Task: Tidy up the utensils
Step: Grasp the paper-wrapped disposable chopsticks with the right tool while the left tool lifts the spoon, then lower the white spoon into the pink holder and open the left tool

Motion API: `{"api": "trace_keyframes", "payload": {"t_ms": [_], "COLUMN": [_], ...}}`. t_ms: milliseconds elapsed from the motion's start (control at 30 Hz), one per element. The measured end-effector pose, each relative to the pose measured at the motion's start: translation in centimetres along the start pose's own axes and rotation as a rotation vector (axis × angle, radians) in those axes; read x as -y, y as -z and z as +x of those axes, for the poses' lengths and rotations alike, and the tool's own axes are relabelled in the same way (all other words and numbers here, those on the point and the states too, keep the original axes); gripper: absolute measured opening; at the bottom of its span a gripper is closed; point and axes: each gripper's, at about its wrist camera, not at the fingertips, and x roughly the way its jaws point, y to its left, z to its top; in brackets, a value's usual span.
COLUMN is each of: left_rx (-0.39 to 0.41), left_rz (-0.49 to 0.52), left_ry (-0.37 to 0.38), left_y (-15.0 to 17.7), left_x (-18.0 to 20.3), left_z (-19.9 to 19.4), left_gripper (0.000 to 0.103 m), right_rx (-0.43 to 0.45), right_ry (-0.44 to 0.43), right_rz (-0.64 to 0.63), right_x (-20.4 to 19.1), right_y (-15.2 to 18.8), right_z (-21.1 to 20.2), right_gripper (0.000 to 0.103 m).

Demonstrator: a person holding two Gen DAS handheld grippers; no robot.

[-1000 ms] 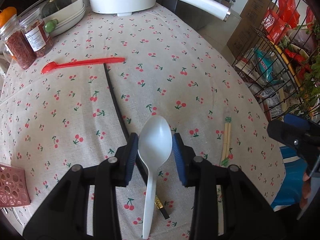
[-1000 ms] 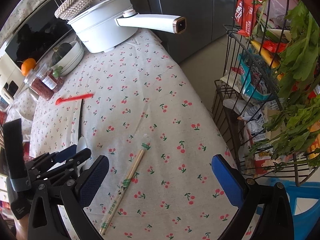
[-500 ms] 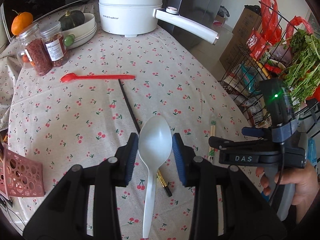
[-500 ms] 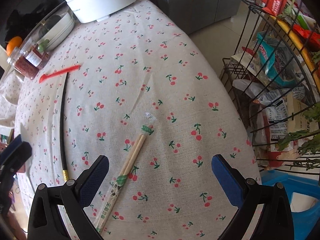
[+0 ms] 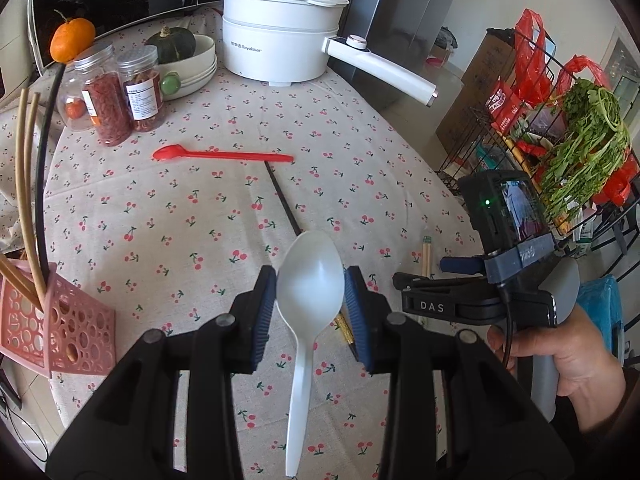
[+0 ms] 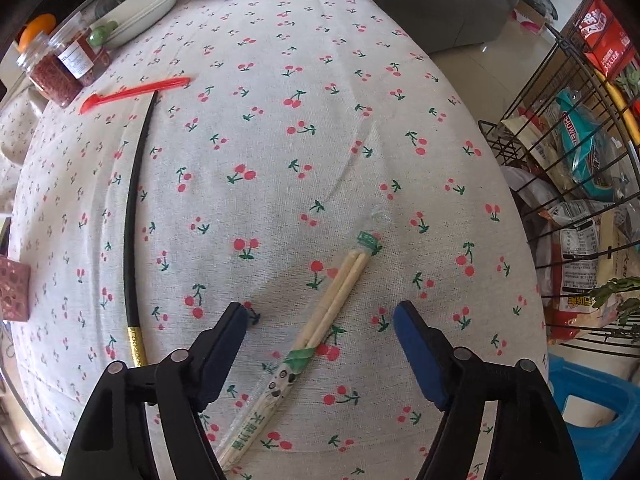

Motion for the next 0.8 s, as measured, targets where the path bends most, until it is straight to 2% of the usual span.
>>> {"api": "trace_keyframes", "payload": {"t_ms": [33,100,167,233,267,400,533,800], "left_rx": [0.004,0.010,0.017,0.022,0.024,0.037,0.072,0.203], "left_rz": [-0.002,-0.006,-0.009,-0.013,-0.015,-0.021,-0.027,-0.029], "left_ry": [0.003,0.010,0.014,0.017,0.018,0.023,0.036,0.067], "left_y": [0.0,0.1,0.1,0.1,0.1,0.1,0.0,-0.6], "left_x": [-0.1,-0.3,-0.5,-0.6,-0.7,-1.0,-1.0,-1.0], "left_z": [-0.2,-0.6,-0.9,-1.1,-1.2,-1.5,-2.4,-5.3], "left_gripper": [0.037,0.037,0.037,0.037,0.037,0.037,0.037,0.037], "right_rx": [0.007,0.020,0.029,0.039,0.043,0.049,0.069,0.227], "right_ry": [-0.002,-0.007,-0.009,-0.016,-0.022,-0.057,-0.136,-0.272], "right_rz": [-0.005,-0.013,-0.015,-0.017,-0.016,0.003,0.035,0.039], "right_x": [-0.3,-0.9,-1.2,-1.4,-1.6,-1.3,-0.5,-0.4], "right_y": [-0.1,-0.3,-0.3,-0.4,-0.4,-0.5,-0.8,-0.2], "right_z": [-0.1,-0.2,-0.4,-0.6,-0.8,-0.9,-1.1,-5.6], "right_gripper": [0.065,0.053,0.046,0.031,0.020,0.009,0.006,0.005]}}
